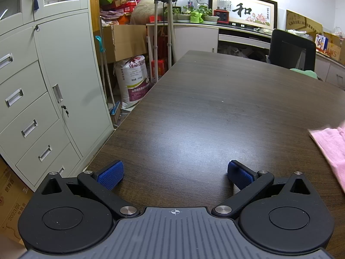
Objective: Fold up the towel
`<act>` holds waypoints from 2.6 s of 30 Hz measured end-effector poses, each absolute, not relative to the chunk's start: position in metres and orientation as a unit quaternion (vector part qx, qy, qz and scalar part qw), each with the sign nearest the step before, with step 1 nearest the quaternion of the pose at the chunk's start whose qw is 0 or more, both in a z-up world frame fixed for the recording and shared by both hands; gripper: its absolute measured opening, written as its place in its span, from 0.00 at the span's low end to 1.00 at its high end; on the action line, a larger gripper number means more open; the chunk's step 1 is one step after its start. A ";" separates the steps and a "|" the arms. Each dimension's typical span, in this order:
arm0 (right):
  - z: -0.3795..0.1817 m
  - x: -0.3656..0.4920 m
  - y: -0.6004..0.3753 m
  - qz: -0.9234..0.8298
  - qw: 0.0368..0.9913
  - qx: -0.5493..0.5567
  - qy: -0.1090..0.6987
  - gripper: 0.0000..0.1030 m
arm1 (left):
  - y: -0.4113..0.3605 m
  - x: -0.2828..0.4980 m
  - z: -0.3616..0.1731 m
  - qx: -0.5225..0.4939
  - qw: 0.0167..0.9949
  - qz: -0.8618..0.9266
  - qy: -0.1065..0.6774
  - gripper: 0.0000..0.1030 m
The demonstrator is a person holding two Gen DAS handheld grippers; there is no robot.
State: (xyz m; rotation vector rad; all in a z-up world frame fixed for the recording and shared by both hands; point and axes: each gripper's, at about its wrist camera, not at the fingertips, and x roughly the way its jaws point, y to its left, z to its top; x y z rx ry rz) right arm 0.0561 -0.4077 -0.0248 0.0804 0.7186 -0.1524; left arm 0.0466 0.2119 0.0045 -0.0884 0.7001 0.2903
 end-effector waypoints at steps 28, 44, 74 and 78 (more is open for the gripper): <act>-0.025 0.056 -0.408 -0.075 0.933 0.039 0.351 1.00 | 0.212 0.048 0.005 -0.044 0.928 0.143 0.342 1.00; -0.025 0.054 -0.408 -0.076 0.932 0.040 0.351 1.00 | 0.212 0.048 0.005 -0.044 0.928 0.143 0.342 1.00; -0.007 0.060 -0.359 -0.110 0.932 0.058 0.340 1.00 | 0.212 0.048 0.005 -0.043 0.928 0.143 0.342 1.00; 0.006 0.060 -0.341 -0.090 0.942 0.049 0.320 1.00 | 0.212 0.048 0.005 -0.044 0.928 0.144 0.342 1.00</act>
